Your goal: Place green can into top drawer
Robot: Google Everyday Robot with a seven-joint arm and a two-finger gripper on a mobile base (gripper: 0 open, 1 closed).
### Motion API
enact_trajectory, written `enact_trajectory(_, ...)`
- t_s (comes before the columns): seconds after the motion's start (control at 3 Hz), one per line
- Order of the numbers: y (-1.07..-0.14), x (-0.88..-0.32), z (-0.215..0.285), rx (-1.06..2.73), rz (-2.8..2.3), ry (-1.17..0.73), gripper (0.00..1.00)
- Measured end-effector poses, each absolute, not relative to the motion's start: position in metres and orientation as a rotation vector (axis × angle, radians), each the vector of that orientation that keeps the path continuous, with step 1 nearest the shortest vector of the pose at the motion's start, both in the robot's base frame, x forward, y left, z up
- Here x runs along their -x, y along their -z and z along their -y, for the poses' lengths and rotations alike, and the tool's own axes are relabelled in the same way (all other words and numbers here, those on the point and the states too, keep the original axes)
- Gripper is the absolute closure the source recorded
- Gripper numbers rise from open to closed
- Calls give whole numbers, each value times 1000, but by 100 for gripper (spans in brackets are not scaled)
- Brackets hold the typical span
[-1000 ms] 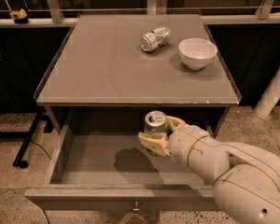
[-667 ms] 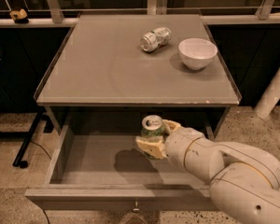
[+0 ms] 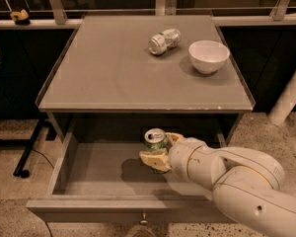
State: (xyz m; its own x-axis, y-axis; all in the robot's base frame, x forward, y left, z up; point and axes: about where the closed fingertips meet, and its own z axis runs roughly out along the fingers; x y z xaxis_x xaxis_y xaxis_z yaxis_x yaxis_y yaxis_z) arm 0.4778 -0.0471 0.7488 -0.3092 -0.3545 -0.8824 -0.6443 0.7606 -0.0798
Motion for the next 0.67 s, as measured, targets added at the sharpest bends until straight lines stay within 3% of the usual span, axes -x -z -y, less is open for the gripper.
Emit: enact_trajectory(0.67,-725,-489,36,800,-1954,-388,100)
